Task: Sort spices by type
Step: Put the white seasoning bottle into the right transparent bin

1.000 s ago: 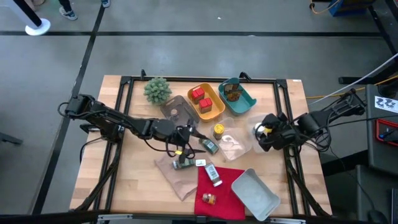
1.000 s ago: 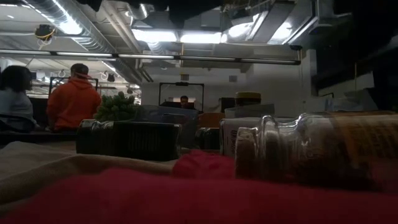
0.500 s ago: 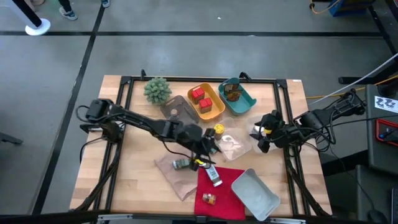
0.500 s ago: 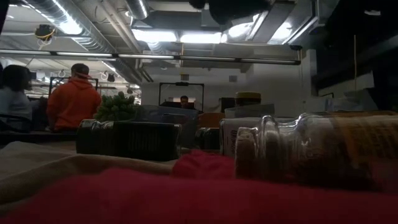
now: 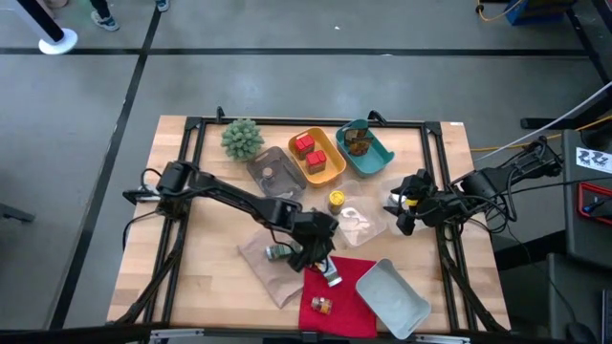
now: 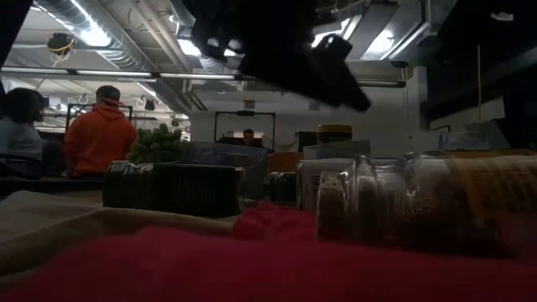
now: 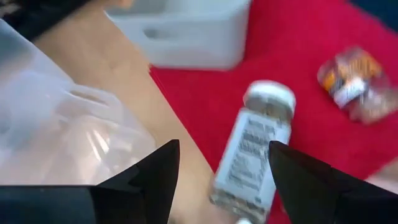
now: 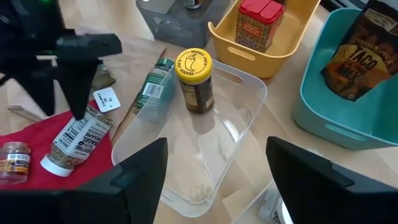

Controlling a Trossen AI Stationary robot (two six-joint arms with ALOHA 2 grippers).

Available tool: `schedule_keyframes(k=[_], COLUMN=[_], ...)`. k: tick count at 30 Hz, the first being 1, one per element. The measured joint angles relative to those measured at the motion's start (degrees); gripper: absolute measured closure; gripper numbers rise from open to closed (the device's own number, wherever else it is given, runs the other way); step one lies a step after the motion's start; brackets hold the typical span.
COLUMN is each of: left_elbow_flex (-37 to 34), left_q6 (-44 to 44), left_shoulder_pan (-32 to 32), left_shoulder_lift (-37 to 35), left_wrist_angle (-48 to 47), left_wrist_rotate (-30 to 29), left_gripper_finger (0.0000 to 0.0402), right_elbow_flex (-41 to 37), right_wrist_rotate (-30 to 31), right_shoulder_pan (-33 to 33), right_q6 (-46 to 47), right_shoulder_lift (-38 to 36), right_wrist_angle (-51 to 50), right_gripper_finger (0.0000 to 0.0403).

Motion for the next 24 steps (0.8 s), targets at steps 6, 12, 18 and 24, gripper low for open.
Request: schedule_keyframes(k=[6,12,18,24], left_elbow_flex=[0.0,0.0,0.0,0.0], left_q6=[1.62,2.12,5.86,6.01], left_shoulder_pan=[0.0,0.13,0.13,0.13], left_shoulder_lift=[1.97,3.0,3.05,3.05], left_wrist_angle=[-1.36,-1.18,-1.04,-2.05], left_wrist_rotate=[0.73,2.69,2.7,2.57], left_gripper_finger=[0.0171,0.0171,0.0171,0.0171], right_elbow_flex=[0.0,0.0,0.0,0.0], right_wrist_rotate=[0.01,-0.01,-0.01,-0.01], right_shoulder_pan=[0.0,0.01,0.02,0.0], right_q6=[0.01,0.05,0.08,0.08], right_shoulder_lift=[0.0,0.0,0.0,0.0], right_wrist_angle=[0.03,0.03,0.21,0.21], right_gripper_finger=[0.0132,0.0132,0.0132,0.0132])
